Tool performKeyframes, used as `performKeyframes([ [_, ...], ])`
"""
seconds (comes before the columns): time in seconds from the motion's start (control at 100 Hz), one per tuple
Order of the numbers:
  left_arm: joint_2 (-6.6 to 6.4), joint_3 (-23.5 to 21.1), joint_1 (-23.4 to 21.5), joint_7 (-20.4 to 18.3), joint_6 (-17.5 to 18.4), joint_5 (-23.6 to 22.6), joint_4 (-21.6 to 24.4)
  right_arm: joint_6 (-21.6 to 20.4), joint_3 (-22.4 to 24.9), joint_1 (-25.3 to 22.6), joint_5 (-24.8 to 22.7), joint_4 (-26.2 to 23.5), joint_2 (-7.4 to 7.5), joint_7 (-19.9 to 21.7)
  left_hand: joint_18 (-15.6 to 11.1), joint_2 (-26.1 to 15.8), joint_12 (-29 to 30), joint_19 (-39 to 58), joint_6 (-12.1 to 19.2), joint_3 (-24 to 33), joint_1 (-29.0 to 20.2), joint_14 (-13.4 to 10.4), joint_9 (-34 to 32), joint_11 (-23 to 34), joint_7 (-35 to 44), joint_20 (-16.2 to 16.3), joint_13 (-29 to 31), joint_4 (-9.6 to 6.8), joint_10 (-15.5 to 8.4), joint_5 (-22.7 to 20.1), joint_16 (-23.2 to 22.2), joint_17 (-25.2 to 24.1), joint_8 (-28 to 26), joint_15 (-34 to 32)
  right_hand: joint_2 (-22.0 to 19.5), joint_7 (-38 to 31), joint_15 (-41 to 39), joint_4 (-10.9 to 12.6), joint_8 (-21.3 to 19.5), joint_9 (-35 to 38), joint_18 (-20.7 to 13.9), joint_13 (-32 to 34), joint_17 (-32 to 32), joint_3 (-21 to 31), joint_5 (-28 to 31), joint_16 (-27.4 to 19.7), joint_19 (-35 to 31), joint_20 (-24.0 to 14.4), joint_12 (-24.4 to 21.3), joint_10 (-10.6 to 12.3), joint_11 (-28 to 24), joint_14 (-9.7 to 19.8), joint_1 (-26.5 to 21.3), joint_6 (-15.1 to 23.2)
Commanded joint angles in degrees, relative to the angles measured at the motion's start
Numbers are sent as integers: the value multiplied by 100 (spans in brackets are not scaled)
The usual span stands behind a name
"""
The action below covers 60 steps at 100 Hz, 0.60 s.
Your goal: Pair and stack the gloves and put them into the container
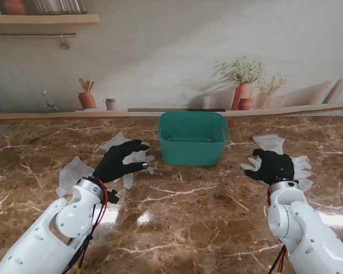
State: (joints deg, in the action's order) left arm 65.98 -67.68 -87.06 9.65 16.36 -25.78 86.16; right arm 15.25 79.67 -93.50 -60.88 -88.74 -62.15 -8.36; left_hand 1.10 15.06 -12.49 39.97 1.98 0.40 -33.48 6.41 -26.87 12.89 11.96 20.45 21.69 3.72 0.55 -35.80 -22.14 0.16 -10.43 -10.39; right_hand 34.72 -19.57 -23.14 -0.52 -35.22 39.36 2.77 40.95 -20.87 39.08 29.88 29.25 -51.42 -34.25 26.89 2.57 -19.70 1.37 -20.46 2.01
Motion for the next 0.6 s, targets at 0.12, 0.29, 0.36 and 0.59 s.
performKeyframes([
  [0.12, -5, 25, 18, -79, -19, 32, -63, 476, -136, 42, -411, 356, 85, 103, -74, -238, 101, 62, 157, -149, -182, -221, -54, -124, -80, 3, -35, -201, -20, 101, 84, -23, 31, 101, 325, -190, -579, -153, -394, 4, -12, -120, 113, -143, 131, 387, -138, -342, 541, 194, -508, 110, -116, -35],
  [0.29, -6, 19, 10, -83, -49, 37, -60, 626, -258, 133, -697, 572, 145, 252, -73, -254, 105, 32, 182, -151, -183, -222, -46, -133, -59, -10, -45, -201, -17, 65, 89, -49, 16, 110, 275, -297, -342, -204, -664, -249, -29, -730, 614, -252, 194, 240, 474, -188, 756, 244, -562, 104, -131, 63],
  [0.36, -3, 23, 10, -84, -64, 52, -70, 666, -352, 211, -824, 695, 174, 294, -73, -251, 107, 22, 170, -149, -189, -209, -40, -137, -62, -15, -53, -202, 1, 66, 92, -58, 15, 114, 244, -238, -72, -220, -703, -515, -42, -1150, 908, -257, 180, 40, 958, 18, 723, 223, -446, 115, -46, 55],
  [0.59, -12, -4, -22, -125, -110, 62, -31, 839, -872, 711, -849, 1395, 226, 205, -78, -268, 109, -30, 138, -148, -206, -215, -29, -139, -74, -40, -80, -201, 18, 62, 97, -106, 15, 125, 282, 368, 86, -258, -262, -1089, -143, -1916, 1352, -262, 142, -173, 1466, 119, 470, 128, -175, 185, -156, 73],
])
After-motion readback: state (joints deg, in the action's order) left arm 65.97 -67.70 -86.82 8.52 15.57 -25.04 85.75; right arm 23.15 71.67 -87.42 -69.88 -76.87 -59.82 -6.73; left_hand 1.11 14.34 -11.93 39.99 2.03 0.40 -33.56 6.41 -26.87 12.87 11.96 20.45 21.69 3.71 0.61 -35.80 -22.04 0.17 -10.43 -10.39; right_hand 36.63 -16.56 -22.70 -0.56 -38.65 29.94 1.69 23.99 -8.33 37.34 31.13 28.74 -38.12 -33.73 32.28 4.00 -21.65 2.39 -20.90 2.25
